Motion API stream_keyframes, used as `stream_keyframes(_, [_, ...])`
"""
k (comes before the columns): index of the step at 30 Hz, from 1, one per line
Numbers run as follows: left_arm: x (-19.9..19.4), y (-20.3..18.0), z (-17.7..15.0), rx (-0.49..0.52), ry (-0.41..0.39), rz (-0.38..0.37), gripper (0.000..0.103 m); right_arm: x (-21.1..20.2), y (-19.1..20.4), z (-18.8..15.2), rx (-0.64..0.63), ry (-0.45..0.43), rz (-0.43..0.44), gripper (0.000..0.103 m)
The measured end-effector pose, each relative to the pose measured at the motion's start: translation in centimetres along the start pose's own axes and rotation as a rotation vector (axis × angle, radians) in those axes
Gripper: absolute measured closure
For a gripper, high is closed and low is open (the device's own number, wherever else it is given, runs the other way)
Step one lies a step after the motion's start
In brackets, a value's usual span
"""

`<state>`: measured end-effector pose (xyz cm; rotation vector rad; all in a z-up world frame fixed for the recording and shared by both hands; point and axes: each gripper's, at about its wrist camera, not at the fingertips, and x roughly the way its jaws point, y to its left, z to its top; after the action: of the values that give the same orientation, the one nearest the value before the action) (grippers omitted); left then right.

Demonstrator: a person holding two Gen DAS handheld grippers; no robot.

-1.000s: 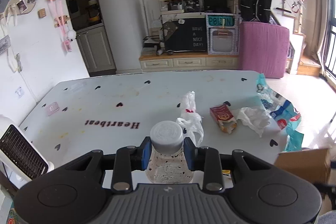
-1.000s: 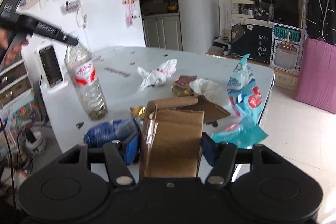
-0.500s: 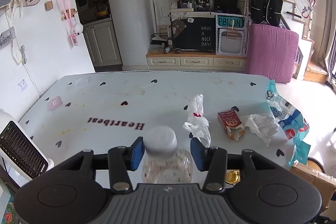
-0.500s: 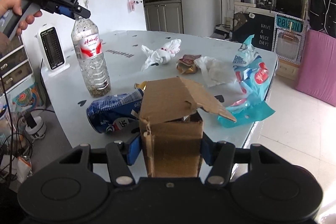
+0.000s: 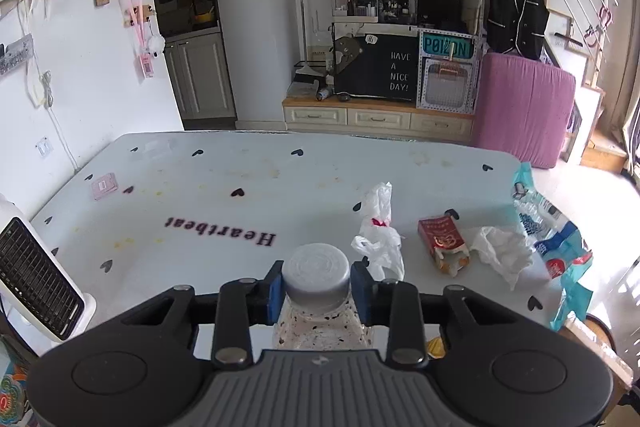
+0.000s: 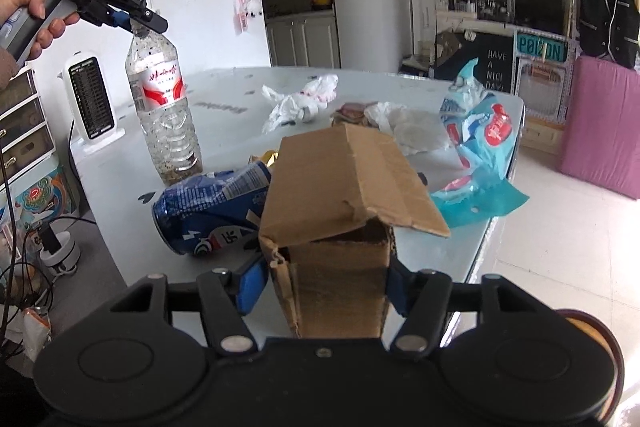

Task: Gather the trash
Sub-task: 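Carry the bottle and cardboard box with both tools over the trash bin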

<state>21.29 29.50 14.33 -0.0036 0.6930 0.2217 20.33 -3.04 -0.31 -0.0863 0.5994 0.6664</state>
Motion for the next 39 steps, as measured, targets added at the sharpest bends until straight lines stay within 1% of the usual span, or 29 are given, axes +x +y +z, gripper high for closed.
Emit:
stream_keyframes(4, [-0.4, -0.5, 0.0, 0.022, -0.013, 0.008, 0.069, 0.5, 0.1, 0.0, 0.009, -0.019, -0.02, 0.038])
stream_keyframes(5, [-0.6, -0.7, 0.1, 0.025, -0.016, 0.007, 0.069, 0.5, 0.1, 0.0, 0.011, -0.019, -0.022, 0.043])
stream_keyframes(8, [-1.2, -0.9, 0.3, 0.024, -0.03, 0.003, 0.069, 0.6, -0.1, 0.1, 0.015, -0.024, -0.024, 0.049])
stream_keyframes(11, [-1.8, -1.3, 0.6, 0.028, -0.041, 0.003, 0.069, 0.3, -0.6, 0.5, 0.037, -0.027, -0.035, 0.052])
stream_keyframes(16, [-3.5, -2.5, 1.2, 0.035, -0.076, -0.004, 0.069, -1.4, -1.4, 2.1, 0.045, -0.078, -0.053, 0.052])
stream_keyframes(20, [-5.4, -4.4, 1.7, 0.053, -0.121, -0.03, 0.069, -3.4, -2.5, 3.8, 0.063, -0.113, -0.065, 0.052])
stream_keyframes(24, [-7.0, -7.4, 2.2, 0.089, -0.159, -0.067, 0.069, -5.6, -4.4, 5.2, 0.104, -0.137, -0.08, 0.052])
stream_keyframes(28, [-8.0, -10.7, 2.6, 0.103, -0.19, -0.123, 0.069, -7.9, -6.4, 5.7, 0.131, -0.151, -0.125, 0.052])
stream_keyframes(34, [-8.6, -16.9, 2.8, 0.135, -0.24, -0.212, 0.069, -11.6, -9.9, 5.2, 0.176, -0.144, -0.2, 0.052])
stream_keyframes(39, [-8.3, -22.7, 2.2, 0.169, -0.245, -0.306, 0.069, -14.7, -12.9, 4.4, 0.203, -0.128, -0.26, 0.052])
